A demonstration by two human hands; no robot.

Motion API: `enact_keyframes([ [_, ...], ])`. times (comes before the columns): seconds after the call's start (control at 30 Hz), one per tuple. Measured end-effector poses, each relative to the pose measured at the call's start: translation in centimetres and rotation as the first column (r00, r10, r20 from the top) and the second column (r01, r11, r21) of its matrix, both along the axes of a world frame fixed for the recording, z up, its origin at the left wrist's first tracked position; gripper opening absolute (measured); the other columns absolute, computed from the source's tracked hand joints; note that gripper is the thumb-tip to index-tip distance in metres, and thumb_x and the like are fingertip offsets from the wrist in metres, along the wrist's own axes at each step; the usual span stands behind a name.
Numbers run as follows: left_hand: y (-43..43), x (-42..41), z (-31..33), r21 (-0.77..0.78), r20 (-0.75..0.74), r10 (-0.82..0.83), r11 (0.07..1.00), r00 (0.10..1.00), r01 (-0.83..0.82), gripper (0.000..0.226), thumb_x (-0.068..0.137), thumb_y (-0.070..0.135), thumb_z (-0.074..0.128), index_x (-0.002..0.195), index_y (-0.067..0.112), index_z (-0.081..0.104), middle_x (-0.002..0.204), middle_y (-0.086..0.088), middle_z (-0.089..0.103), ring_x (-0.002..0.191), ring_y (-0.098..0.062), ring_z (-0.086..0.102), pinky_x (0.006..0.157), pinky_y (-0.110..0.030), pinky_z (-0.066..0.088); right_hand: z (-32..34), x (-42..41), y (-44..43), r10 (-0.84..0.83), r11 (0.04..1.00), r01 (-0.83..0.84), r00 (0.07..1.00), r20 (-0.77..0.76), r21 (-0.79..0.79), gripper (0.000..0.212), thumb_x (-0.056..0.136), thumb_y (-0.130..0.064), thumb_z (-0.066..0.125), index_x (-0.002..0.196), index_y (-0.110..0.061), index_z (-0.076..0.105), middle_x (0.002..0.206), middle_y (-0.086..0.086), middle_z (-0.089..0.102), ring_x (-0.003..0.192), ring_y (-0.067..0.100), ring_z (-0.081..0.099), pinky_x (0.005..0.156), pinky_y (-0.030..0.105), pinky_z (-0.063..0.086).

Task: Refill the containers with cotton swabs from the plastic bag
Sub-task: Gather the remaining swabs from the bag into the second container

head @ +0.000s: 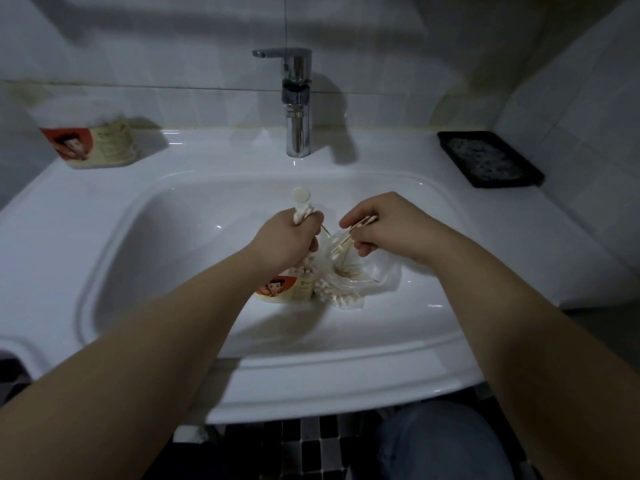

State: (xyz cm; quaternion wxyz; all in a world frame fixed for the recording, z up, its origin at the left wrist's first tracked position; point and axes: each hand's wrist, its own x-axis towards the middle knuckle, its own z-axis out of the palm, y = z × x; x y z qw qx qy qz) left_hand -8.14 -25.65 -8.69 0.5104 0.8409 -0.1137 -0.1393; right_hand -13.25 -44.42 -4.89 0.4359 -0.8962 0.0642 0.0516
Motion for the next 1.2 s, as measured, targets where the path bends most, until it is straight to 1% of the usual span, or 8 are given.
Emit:
enact_keyframes([
  [0.1, 0.0, -0.2, 0.2, 0.051, 0.127, -0.003, 0.999, 0.992, -0.004, 0.030, 0.098, 0.042, 0.052, 0.080, 0.022, 0.065, 0.069, 0.006, 0.073, 0.065, -0.017, 0.062, 0.079, -0.042, 0.054, -0.1, 0.0, 0.5, 0.066, 0.998, -0.066, 0.998, -0.012, -0.020, 0.026, 0.092, 0.001, 0.064, 0.106, -0.017, 0.077, 0.079, 0.015, 0.076, 0.075, 0.023, 0.076, 0.081, 0.028, 0.062],
  [0.27, -0.3, -0.3, 0.3, 0.100, 0.210, -0.036, 0.995, 0.977, 0.015, 0.029, 0.100, 0.032, 0.052, 0.078, 0.029, 0.070, 0.063, 0.019, 0.068, 0.061, -0.002, 0.060, 0.066, -0.028, 0.046, -0.3, 0.0, 1.0, 0.117, 0.992, -0.117, 0.993, 0.002, -0.039, 0.026, 0.093, 0.000, 0.064, 0.106, -0.018, 0.078, 0.077, 0.012, 0.076, 0.074, 0.023, 0.076, 0.083, 0.032, 0.060],
  [0.47, -0.3, 0.2, 0.4, -0.181, 0.044, 0.192, 0.967, 0.980, -0.181, 0.031, 0.105, 0.036, 0.045, 0.092, 0.012, 0.059, 0.070, 0.000, 0.057, 0.057, -0.013, 0.057, 0.060, -0.030, 0.050, 0.1, 0.3, 0.5, -0.002, 0.998, -0.004, 0.995, 0.099, 0.061, 0.018, 0.092, -0.001, 0.067, 0.102, -0.012, 0.077, 0.078, 0.012, 0.075, 0.064, 0.015, 0.074, 0.069, 0.021, 0.059],
  [0.6, -0.1, -0.4, 0.5, -0.310, -0.115, -0.011, 0.950, 0.993, -0.026, 0.032, 0.102, 0.040, 0.058, 0.098, 0.009, 0.062, 0.088, -0.010, 0.069, 0.078, -0.020, 0.072, 0.072, -0.038, 0.063, 0.1, 0.4, 0.6, -0.054, 0.985, 0.028, 0.987, 0.151, 0.170, 0.015, 0.092, 0.001, 0.068, 0.103, -0.007, 0.076, 0.080, 0.016, 0.074, 0.064, 0.016, 0.072, 0.064, 0.019, 0.056],
  [0.77, -0.2, -0.8, 0.6, -0.444, -0.206, -0.150, 0.895, 0.967, 0.045, 0.035, 0.095, 0.001, 0.067, 0.083, 0.016, 0.038, 0.079, -0.015, 0.070, 0.067, -0.019, 0.070, 0.062, -0.025, 0.059, 0.1, 0.4, 0.7, -0.017, 0.986, -0.009, 0.987, 0.158, 0.164, 0.018, 0.091, 0.000, 0.071, 0.105, -0.009, 0.078, 0.083, 0.010, 0.076, 0.064, 0.012, 0.071, 0.067, 0.021, 0.058],
  [0.93, 0.1, -0.6, 0.7, -0.409, -0.227, -0.194, 0.908, 0.954, 0.088, 0.030, 0.098, -0.002, 0.062, 0.084, 0.015, 0.041, 0.091, -0.021, 0.072, 0.065, -0.018, 0.068, 0.062, -0.025, 0.058, 0.3, 0.7, 0.0, -0.163, 0.971, 0.119, 0.964, 0.210, 0.207, 0.017, 0.090, -0.002, 0.072, 0.098, -0.015, 0.079, 0.080, 0.004, 0.074, 0.066, 0.007, 0.070, 0.067, 0.021, 0.059],
  [1.1, 0.1, 0.1, -0.1, -0.215, -0.194, -0.036, 0.977, 0.980, -0.006, 0.015, 0.105, 0.013, 0.050, 0.116, 0.012, 0.060, 0.081, -0.005, 0.061, 0.054, -0.013, 0.053, 0.052, -0.025, 0.047, 0.1, 1.0, -0.9, -0.269, 0.945, 0.215, 0.940, 0.209, 0.247, 0.016, 0.089, -0.003, 0.073, 0.095, -0.016, 0.079, 0.079, 0.009, 0.074, 0.071, 0.017, 0.072, 0.072, 0.027, 0.062],
  [1.2, 0.1, 0.4, 0.0, -0.251, -0.208, 0.031, 0.964, 0.978, -0.084, 0.025, 0.106, 0.031, 0.050, 0.092, 0.014, 0.062, 0.068, 0.001, 0.048, 0.051, -0.013, 0.046, 0.057, -0.030, 0.042, -0.1, 1.0, -0.7, -0.186, 0.964, 0.152, 0.971, 0.147, 0.217, 0.012, 0.090, -0.004, 0.072, 0.096, -0.013, 0.079, 0.080, 0.013, 0.075, 0.073, 0.021, 0.073, 0.075, 0.033, 0.064],
])
